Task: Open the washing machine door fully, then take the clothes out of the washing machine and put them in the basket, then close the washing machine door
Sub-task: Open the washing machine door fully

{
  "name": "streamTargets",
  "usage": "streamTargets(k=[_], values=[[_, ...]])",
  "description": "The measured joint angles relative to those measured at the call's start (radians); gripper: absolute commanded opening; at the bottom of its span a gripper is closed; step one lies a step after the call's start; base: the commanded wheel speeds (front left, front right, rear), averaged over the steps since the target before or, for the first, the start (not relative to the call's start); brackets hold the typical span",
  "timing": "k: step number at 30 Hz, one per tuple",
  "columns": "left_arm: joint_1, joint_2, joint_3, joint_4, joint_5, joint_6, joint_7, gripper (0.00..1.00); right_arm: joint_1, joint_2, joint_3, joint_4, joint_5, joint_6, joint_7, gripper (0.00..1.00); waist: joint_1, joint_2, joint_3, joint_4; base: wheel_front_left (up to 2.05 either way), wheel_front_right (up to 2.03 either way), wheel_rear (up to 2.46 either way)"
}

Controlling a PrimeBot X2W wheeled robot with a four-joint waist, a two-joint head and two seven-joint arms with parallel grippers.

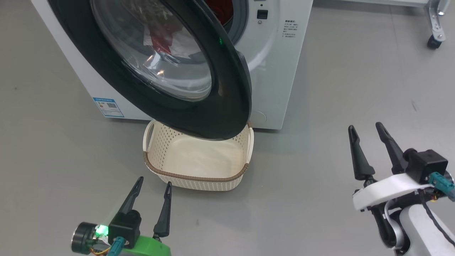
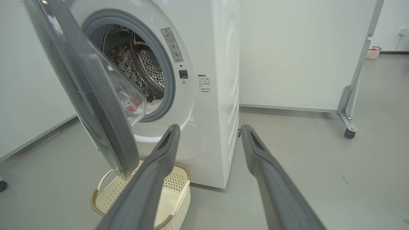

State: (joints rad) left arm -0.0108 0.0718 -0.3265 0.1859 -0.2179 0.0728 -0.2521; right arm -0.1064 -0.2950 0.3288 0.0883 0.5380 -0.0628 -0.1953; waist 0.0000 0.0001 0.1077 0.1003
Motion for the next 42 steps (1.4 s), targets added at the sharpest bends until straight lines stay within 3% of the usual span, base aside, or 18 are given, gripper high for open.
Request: streamTargets(k=[7,22,25,26,32,42], values=[[-0.041,-0.008,-0.019,-0.006,0.010,-0.008,0.000,1.00,-0.106,-0.024,-0.008,-0.019,0.004,0.018,0.046,1.00,0.0000,0.0000,0.058,0.017,0.00,0.00,0.00],[-0.119,-0.022,-0.062,0.000,0.017,-0.026,0.000,1.00,-0.307,0.019,-0.044,0.017,0.145,0.063,0.152,0.98,0.0000,0.0000,0.168,0.091,0.00,0.00,0.00],[-0.128,-0.022,-0.065,0.002,0.017,-0.026,0.000,1.00,-0.341,0.036,-0.055,0.030,0.186,0.072,0.177,0.09,0.0000,0.0000,0.182,0.106,0.00,0.00,0.00],[-0.132,-0.022,-0.066,0.002,0.017,-0.026,0.000,1.00,-0.353,0.042,-0.056,0.036,0.197,0.073,0.184,0.00,0.0000,0.0000,0.187,0.110,0.00,0.00,0.00],[-0.150,-0.024,-0.081,0.006,0.017,-0.026,0.000,1.00,-0.409,0.080,-0.085,0.071,0.298,0.087,0.241,0.00,0.0000,0.0000,0.213,0.132,0.00,0.00,0.00],[-0.178,-0.027,-0.104,0.012,0.012,-0.026,0.000,1.00,-0.473,0.181,-0.151,0.124,0.550,0.077,0.386,0.00,0.0000,0.0000,0.255,0.168,0.00,0.00,0.00]])
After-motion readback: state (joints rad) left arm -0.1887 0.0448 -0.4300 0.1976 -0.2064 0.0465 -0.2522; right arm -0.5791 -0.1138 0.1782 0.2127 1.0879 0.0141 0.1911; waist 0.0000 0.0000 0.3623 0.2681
